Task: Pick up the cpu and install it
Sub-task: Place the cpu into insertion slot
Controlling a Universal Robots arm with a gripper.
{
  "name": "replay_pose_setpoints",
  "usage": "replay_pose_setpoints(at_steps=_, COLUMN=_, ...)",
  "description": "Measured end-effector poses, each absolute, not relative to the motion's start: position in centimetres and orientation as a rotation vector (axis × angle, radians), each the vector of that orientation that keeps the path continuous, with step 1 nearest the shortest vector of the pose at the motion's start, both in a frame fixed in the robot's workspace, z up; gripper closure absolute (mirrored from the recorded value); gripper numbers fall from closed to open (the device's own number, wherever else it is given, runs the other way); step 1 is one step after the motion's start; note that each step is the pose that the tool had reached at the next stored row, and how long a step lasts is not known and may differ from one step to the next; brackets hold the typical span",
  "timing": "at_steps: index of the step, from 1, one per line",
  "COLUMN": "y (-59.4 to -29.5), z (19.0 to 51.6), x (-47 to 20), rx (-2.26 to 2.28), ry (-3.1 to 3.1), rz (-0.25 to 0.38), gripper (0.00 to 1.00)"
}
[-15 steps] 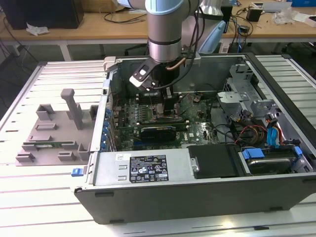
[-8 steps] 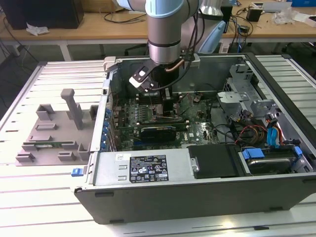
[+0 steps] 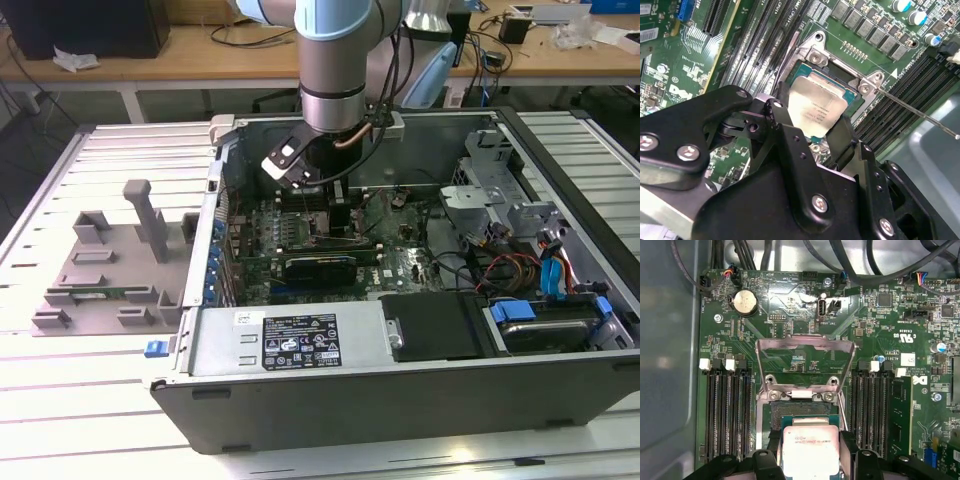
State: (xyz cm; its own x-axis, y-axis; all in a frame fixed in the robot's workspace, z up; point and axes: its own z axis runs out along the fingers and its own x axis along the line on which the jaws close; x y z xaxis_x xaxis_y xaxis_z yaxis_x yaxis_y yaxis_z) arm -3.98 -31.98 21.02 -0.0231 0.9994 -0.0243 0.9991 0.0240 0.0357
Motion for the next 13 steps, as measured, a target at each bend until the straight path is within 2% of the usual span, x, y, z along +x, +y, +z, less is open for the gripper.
replay_pose_setpoints(at_steps=13, y=-31.90, z=20.43, x=-3.94, rx=2.166, ry=2.217, rz=0.013, gripper=0.45)
